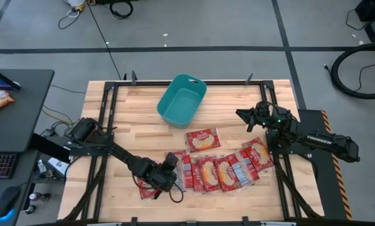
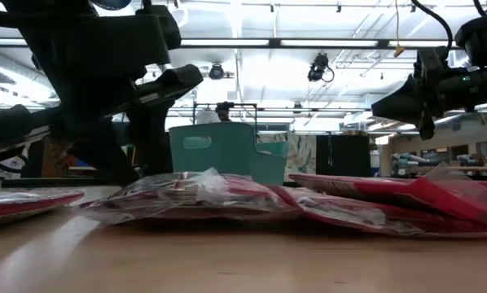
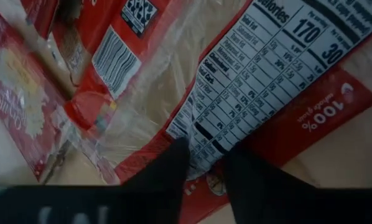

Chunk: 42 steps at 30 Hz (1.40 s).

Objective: Sort popcorn bags into baskets
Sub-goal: Put the popcorn bag into the green bin

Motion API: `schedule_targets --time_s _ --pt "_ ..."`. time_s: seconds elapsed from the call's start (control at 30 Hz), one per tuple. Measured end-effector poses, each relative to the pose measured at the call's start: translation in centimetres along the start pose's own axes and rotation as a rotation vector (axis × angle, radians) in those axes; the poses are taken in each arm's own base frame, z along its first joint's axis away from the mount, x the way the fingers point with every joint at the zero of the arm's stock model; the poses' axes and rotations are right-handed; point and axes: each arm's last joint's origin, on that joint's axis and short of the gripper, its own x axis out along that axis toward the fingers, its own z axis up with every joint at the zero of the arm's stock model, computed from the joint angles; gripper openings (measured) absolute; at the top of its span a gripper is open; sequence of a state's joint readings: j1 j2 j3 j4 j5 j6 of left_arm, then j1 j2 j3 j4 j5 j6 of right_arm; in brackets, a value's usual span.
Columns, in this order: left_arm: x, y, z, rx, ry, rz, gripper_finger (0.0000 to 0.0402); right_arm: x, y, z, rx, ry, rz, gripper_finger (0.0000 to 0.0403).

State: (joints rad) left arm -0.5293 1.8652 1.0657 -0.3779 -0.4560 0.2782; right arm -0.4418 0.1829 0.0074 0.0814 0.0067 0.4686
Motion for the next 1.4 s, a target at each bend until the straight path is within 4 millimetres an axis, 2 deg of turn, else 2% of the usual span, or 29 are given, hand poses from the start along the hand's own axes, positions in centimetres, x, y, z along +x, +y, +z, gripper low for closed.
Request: schedule_targets --time_s 0.23,0.4,0.57,0.8,0.93,1.07,1.17,1.4 --pt "-0.3 0.1 -0.1 -0.104 0.01 0.002 0.0016 0.0 0.0 0.0 0.0 0.001 0.0 0.0077" --pt "-2.1 1.1 -0.8 -0.148 0.037 0.003 0.0007 0.0 0.0 0.0 0.0 0.0 0.0 0.0077" --pt "-4.9 3.5 -1.6 -0.289 0.014 0.028 0.0008 0.0 0.0 0.0 0.0 0.0 0.0 0.0077" --pt "-9.2 7.0 -3.0 -0.572 -0.093 0.066 0.0008 0.0 0.0 0.0 0.0 0.001 0.0 0.0077" --pt "-11.1 9.2 -4.1 -0.811 -0.161 0.089 0.0008 0.0 0.0 0.0 0.0 0.001 0.0 0.0077" --pt "-12.1 11.7 -5.4 -1.09 -0.226 0.117 0.0008 0.0 0.0 0.0 0.0 0.0 0.0 0.0077" --pt "-12.5 13.7 -6.2 -1.237 -0.303 0.11 0.0008 0.0 0.0 0.0 0.0 0.001 0.0 0.0077" --pt "-11.8 18.7 -7.8 -1.515 -0.503 0.042 0.0008 0.0 0.0 0.0 0.0 0.0 0.0 0.0077"
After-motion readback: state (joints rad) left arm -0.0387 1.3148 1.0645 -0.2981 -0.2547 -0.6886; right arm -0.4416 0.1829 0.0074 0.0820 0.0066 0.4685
